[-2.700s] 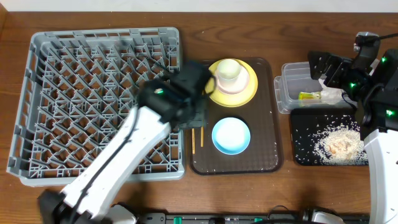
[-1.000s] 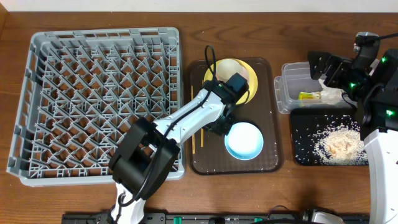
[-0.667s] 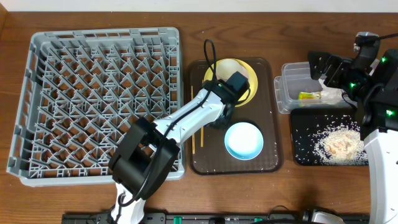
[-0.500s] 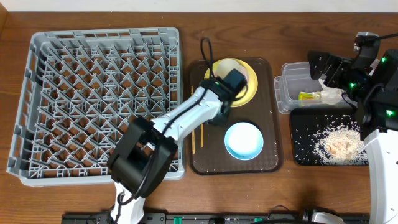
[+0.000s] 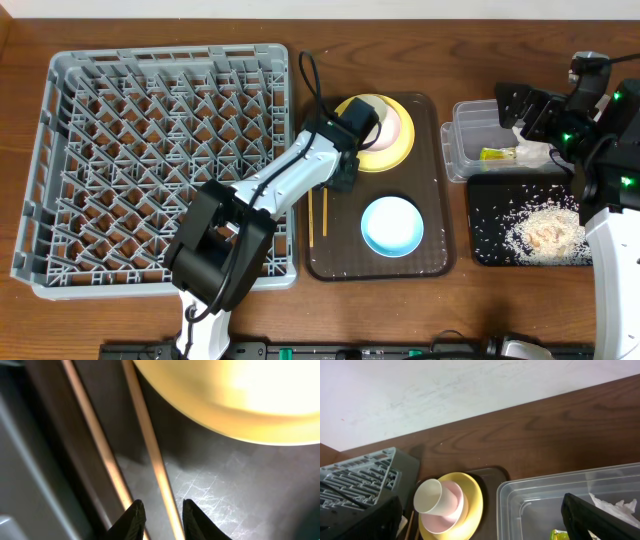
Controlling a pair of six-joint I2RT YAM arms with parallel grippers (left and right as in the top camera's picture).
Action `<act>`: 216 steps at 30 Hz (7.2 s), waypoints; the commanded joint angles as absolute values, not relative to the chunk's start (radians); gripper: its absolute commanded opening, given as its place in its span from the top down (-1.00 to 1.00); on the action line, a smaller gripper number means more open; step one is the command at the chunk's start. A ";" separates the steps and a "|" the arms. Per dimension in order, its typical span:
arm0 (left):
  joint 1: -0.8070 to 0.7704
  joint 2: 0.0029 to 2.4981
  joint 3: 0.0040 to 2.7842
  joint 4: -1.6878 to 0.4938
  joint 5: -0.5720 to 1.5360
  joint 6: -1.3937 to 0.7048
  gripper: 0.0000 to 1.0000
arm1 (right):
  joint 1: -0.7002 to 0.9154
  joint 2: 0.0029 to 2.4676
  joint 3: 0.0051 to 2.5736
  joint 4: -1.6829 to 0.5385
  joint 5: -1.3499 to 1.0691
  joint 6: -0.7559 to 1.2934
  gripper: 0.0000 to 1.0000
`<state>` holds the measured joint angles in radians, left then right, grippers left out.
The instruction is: Sort waste into correct bins and load items into the dishwasher rack
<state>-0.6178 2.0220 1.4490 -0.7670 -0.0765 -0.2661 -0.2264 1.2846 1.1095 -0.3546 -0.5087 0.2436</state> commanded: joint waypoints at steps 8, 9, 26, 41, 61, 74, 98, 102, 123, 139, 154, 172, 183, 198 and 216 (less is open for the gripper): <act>-0.617 2.016 1.330 -0.656 -0.037 -0.278 0.42 | -0.233 1.285 1.111 -0.356 -0.521 0.228 -0.99; -0.617 2.016 1.325 -0.650 -0.037 -0.278 0.42 | -0.233 1.285 1.111 -0.356 -0.521 0.228 -0.99; -0.619 2.017 1.282 -0.616 -0.034 -0.294 0.46 | -0.233 1.285 1.111 -0.356 -0.521 0.228 -0.98; -0.616 2.001 1.299 -0.613 -0.034 -0.294 0.88 | -0.233 1.285 1.111 -0.356 -0.521 0.228 -0.98; -0.537 1.570 1.319 -0.623 -0.044 -0.440 0.88 | -0.233 1.285 1.111 -0.356 -0.521 0.228 -0.99; -0.388 1.572 1.300 -0.702 -0.102 -0.350 0.88 | -0.233 1.285 1.111 -0.356 -0.521 0.228 -0.99; -0.388 1.739 1.277 -0.692 -0.132 -0.330 0.87 | -0.233 1.285 1.111 -0.356 -0.521 0.228 -0.98; -0.388 1.737 1.277 -0.680 -0.132 -0.329 0.52 | -0.233 1.285 1.111 -0.356 -0.521 0.228 -0.99; -0.463 1.486 1.281 -0.747 -0.086 -0.380 0.88 | -0.233 1.285 1.111 -0.356 -0.521 0.228 -0.98; -0.603 1.710 1.260 -0.772 -0.236 -0.555 0.88 | -0.233 1.285 1.111 -0.356 -0.521 0.228 -0.99; -0.621 1.904 1.260 -0.686 -0.282 -0.630 0.86 | -0.233 1.285 1.111 -0.356 -0.521 0.228 -0.98; -0.648 1.944 1.260 -0.664 -0.351 -0.630 0.87 | -0.233 1.285 1.111 -0.356 -0.521 0.228 -0.99; -0.710 1.944 1.260 -0.661 -0.449 -0.630 0.87 | -0.233 1.285 1.111 -0.356 -0.521 0.228 -0.99; -0.710 1.950 1.260 -0.660 -0.461 -0.631 0.88 | -0.233 1.285 1.111 -0.356 -0.521 0.228 -0.99; -0.710 2.046 1.260 -0.641 -0.466 -0.630 0.88 | -0.233 1.285 1.111 -0.356 -0.521 0.228 -0.98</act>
<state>-0.7128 2.0132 1.2678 -0.6357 -0.4488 -0.6250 -0.2264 1.2846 1.1099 -0.3546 -0.5087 0.2436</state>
